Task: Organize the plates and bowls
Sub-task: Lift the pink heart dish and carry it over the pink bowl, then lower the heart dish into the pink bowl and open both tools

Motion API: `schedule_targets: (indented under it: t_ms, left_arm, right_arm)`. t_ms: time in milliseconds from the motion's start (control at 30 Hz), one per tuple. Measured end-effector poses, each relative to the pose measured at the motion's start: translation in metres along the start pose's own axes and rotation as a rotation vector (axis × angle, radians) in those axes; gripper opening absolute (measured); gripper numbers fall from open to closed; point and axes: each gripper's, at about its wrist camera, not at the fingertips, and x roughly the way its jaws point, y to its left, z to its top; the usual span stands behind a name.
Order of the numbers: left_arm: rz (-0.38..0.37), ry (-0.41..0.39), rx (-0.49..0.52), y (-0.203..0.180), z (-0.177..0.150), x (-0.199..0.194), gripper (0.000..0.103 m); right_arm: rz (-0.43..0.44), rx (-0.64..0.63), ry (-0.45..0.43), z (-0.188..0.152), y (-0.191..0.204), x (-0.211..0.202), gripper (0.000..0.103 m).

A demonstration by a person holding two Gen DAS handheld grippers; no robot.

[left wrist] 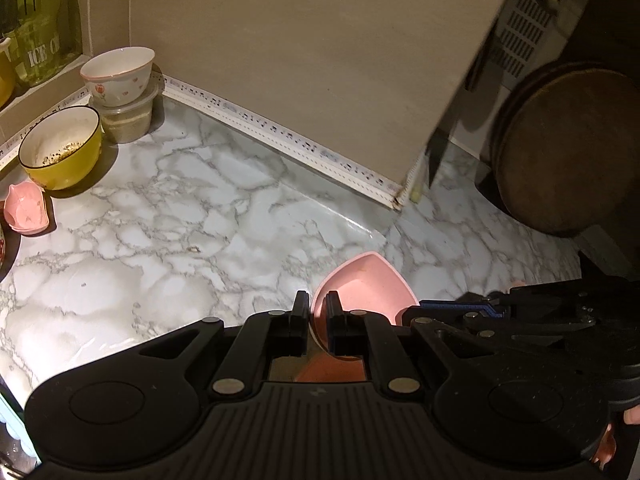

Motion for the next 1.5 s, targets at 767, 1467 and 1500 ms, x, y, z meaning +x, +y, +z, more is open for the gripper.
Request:
schedule_targets:
  t_ms: [767, 1467, 1500]
  left_arm:
    - [-0.002, 0.127, 0.069, -0.011, -0.054, 0.013, 0.008]
    - [0.044, 0.2, 0.131, -0.02, -0.058, 0.034, 0.008]
    - [0.044, 0.203, 0.13, -0.019, -0.058, 0.034, 0.008]
  right_arm:
    - [-0.014, 0.011, 0.085, -0.051, -0.001, 0.0, 0.004]
    - [-0.007, -0.015, 0.107, -0.046, 0.002, 0.007, 0.018]
    - [-0.006, -0.013, 0.108, -0.045, 0.002, 0.007, 0.018]
